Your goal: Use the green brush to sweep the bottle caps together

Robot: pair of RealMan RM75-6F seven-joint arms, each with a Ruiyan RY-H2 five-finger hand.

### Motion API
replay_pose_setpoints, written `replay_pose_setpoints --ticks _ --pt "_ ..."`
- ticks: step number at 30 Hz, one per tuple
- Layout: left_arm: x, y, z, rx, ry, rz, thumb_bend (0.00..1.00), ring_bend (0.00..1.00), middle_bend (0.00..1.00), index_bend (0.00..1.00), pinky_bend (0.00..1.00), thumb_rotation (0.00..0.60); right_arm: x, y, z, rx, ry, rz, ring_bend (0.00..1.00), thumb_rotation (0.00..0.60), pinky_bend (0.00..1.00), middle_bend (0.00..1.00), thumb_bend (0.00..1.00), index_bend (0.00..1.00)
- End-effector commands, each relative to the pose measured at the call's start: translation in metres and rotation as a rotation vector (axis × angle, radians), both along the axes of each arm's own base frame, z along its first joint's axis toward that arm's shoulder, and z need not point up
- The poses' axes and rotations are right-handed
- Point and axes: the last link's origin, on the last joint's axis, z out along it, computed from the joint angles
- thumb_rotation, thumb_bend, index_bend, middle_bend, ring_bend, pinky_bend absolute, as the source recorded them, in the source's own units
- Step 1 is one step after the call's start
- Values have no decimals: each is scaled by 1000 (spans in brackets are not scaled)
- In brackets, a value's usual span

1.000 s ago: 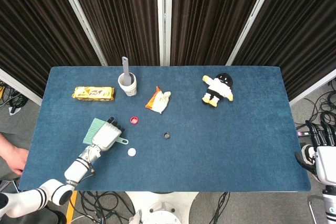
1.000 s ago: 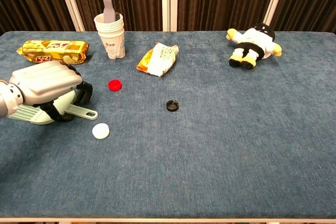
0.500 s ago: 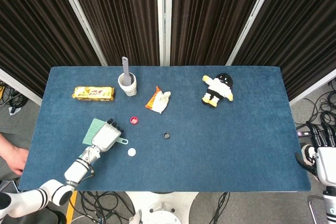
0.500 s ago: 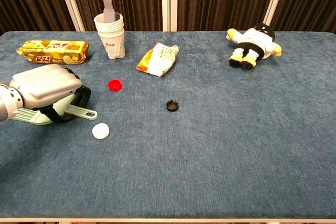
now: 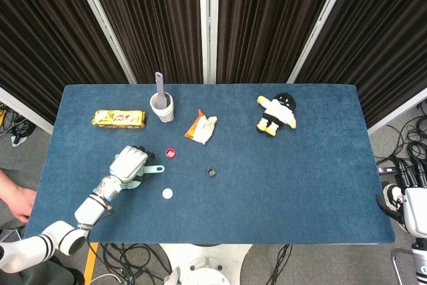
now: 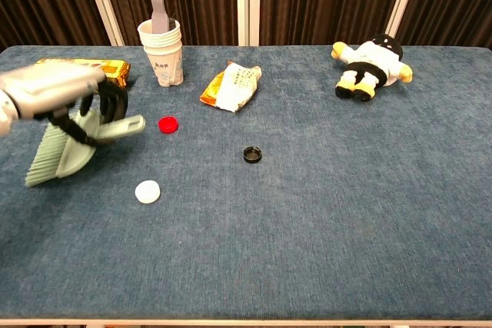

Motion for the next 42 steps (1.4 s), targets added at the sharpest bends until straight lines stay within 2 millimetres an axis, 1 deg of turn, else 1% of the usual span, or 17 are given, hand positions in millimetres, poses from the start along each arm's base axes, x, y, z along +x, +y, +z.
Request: replay_pose_setpoints --ticks 1,5,9,13,16,25,31,35,42 --pt "11 29 28 11 -147 2 329 480 603 582 591 600 0 0 0 1 1 -1 0 600 22 143 162 8" --pt "25 47 29 -2 -153 -30 329 483 603 581 609 600 0 0 0 3 3 -3 0 600 23 143 162 8" --pt "41 66 23 -17 -160 -52 330 493 607 581 619 600 1 0 1 1 5 -7 0 600 23 143 162 8" --pt "54 82 10 -49 -160 -69 330 493 609 581 628 600 0 2 3 -5 8 -17 0 600 23 143 162 8" --pt "61 89 -3 -86 -157 -85 330 492 609 581 628 600 0 3 4 -7 10 -24 0 600 23 143 162 8" --pt "68 100 -38 -180 -96 -107 330 491 609 580 624 600 2 5 4 -7 23 -48 0 600 22 143 160 8" --pt "74 104 -50 -234 -105 -99 328 491 609 580 617 600 6 5 3 -5 34 -57 0 600 22 143 160 8" --pt "83 103 -58 -297 -124 -96 329 490 609 580 584 600 9 6 2 -6 39 -59 0 600 22 143 161 8" --pt "97 99 -69 -378 -150 -107 329 490 609 579 580 600 11 10 4 -12 46 -73 0 600 22 143 161 8"
